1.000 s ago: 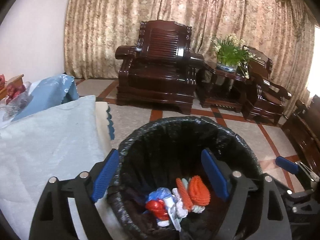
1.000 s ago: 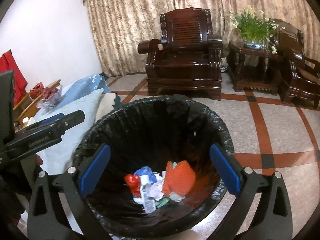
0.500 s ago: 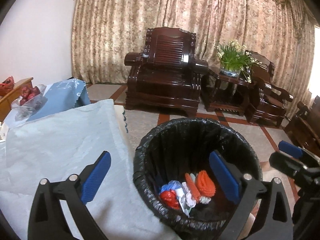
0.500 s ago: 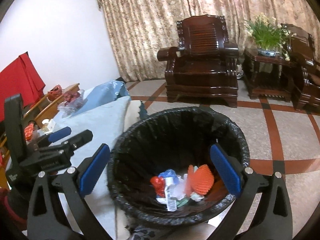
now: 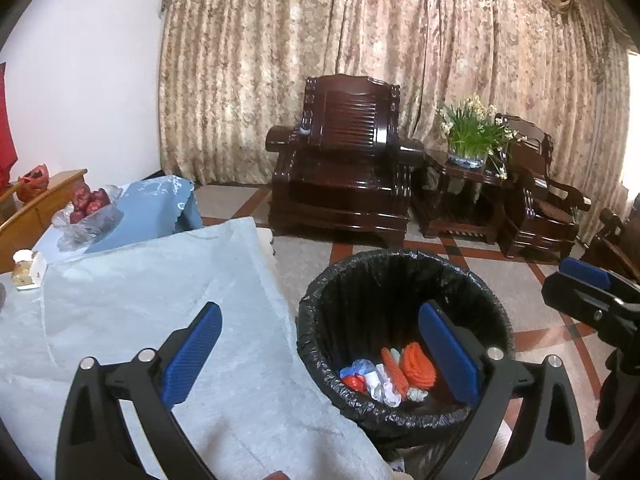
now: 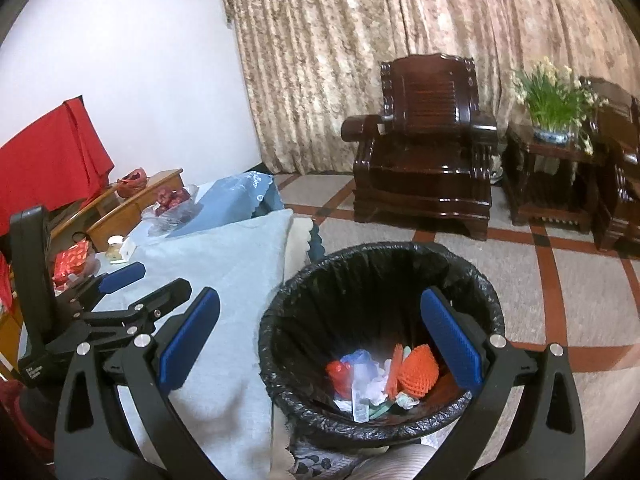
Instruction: Collect trash
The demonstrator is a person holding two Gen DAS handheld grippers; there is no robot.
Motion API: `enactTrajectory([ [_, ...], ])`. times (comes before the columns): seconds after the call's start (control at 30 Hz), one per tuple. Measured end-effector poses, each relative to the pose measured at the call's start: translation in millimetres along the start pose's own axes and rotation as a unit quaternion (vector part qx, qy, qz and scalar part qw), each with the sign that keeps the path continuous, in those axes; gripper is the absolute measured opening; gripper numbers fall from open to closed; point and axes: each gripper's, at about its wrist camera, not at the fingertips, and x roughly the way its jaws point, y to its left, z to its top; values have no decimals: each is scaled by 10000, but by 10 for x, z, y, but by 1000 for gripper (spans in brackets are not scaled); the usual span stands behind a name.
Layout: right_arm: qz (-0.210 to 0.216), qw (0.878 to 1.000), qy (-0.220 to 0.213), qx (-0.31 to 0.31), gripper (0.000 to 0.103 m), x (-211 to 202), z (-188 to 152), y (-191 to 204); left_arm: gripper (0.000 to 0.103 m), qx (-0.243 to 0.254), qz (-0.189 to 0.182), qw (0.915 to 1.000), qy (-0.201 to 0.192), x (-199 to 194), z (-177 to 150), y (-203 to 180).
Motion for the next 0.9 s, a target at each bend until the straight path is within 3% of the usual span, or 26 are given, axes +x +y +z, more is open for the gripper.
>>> enactTrajectory([
  [0.4,74,9995,-182,-266,98,-226,109,258,97,-84,122,9994,-318,-453,82,116],
  [0.9,131,9985,-241,-472,98,-301,121,447,97,-87,249,9982,-547,-682,81,196],
])
